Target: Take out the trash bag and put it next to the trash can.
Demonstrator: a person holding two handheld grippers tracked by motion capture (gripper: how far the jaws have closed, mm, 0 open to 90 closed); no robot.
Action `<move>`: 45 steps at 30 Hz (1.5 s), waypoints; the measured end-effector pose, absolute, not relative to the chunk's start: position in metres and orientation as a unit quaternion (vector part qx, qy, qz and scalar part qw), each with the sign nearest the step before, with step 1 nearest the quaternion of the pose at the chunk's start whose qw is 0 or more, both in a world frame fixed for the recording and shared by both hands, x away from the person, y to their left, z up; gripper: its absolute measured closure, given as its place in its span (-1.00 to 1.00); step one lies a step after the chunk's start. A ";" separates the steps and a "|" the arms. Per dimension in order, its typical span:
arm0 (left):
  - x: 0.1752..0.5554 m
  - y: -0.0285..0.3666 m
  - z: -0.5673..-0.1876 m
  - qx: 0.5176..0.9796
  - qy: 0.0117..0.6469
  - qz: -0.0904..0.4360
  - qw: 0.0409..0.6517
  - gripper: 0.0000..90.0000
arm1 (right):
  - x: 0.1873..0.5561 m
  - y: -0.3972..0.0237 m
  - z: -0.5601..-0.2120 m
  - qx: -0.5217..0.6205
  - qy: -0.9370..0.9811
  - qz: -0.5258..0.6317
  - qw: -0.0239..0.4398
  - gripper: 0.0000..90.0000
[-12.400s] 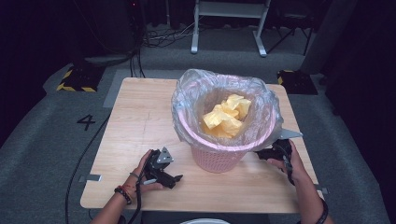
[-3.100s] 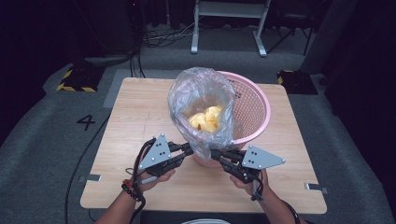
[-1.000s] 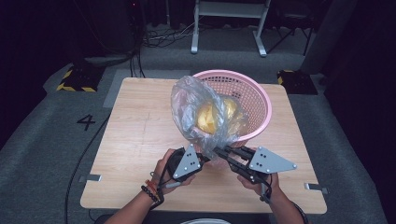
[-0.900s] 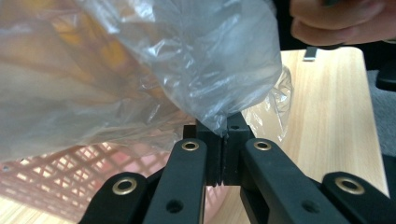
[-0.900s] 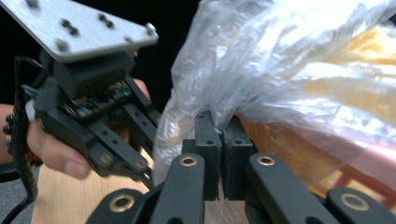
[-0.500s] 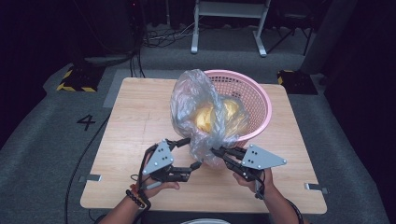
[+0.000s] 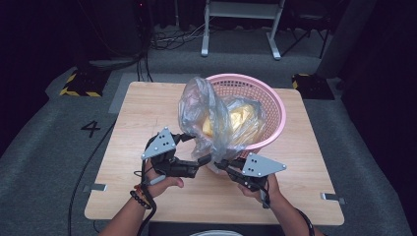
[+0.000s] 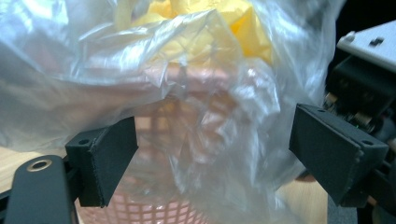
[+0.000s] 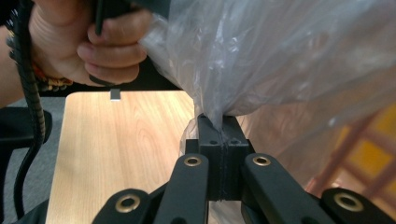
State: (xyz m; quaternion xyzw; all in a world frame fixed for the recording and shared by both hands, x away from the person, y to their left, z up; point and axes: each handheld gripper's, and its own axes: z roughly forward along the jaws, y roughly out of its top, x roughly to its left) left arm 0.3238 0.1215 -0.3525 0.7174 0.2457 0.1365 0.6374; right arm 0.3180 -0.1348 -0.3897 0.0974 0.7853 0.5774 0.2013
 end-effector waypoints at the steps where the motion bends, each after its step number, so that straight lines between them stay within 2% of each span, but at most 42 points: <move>1: 0.323 0.120 -0.353 0.718 0.251 0.146 0.633 -0.67 | 0.319 -0.134 -0.391 0.098 0.786 0.577 0.198 1.00; 7: 0.325 0.112 -0.359 0.715 0.275 0.179 0.618 -0.81 | 0.320 -0.133 -0.397 0.098 0.795 0.567 0.193 1.00; 9: 0.328 0.111 -0.361 0.717 0.275 0.161 0.620 -0.81 | 0.321 -0.133 -0.398 0.096 0.796 0.567 0.190 1.00; 16: 0.329 0.108 -0.364 0.718 0.285 0.162 0.614 -0.74 | 0.319 -0.130 -0.400 0.083 0.803 0.554 0.205 1.00; 18: 0.329 0.107 -0.365 0.721 0.300 0.170 0.600 -0.66 | 0.317 -0.128 -0.401 0.078 0.804 0.550 0.212 1.00; 22: 0.323 0.107 -0.365 0.720 0.293 0.186 0.601 -0.24 | 0.315 -0.126 -0.403 0.074 0.808 0.540 0.224 1.00; 24: 0.317 0.107 -0.364 0.720 0.280 0.190 0.606 -0.19 | 0.314 -0.124 -0.404 0.070 0.809 0.538 0.228 1.00; 26: 0.310 0.103 -0.365 0.729 0.242 0.158 0.620 -0.25 | 0.315 -0.123 -0.403 0.069 0.809 0.538 0.225 1.00; 30: 0.301 0.101 -0.364 0.724 0.203 0.132 0.646 -0.38 | 0.316 -0.121 -0.403 0.070 0.811 0.538 0.221 1.00; 32: 0.299 0.099 -0.363 0.721 0.205 0.123 0.651 -0.43 | 0.317 -0.120 -0.403 0.070 0.811 0.538 0.219 1.00; 34: 0.296 0.093 -0.362 0.726 0.211 0.137 0.640 -0.44 | 0.317 -0.118 -0.403 0.066 0.813 0.533 0.224 1.00; 35: 0.296 0.093 -0.362 0.726 0.211 0.137 0.640 -0.39 | 0.317 -0.118 -0.403 0.066 0.813 0.533 0.224 1.00; 36: 0.294 0.087 -0.362 0.732 0.224 0.170 0.621 -0.31 | 0.316 -0.116 -0.404 0.063 0.815 0.530 0.225 1.00; 38: 0.294 0.084 -0.362 0.733 0.235 0.184 0.611 -0.27 | 0.315 -0.115 -0.404 0.061 0.816 0.528 0.227 1.00; 39: 0.294 0.082 -0.362 0.732 0.247 0.203 0.602 -0.16 | 0.314 -0.114 -0.405 0.058 0.817 0.526 0.228 1.00; 40: 0.295 0.080 -0.361 0.725 0.262 0.222 0.596 0.06 | 0.313 -0.113 -0.406 0.053 0.819 0.521 0.236 1.00; 45: 0.294 0.083 -0.361 0.718 0.257 0.255 0.595 0.56 | 0.311 -0.114 -0.406 0.054 0.818 0.520 0.239 0.99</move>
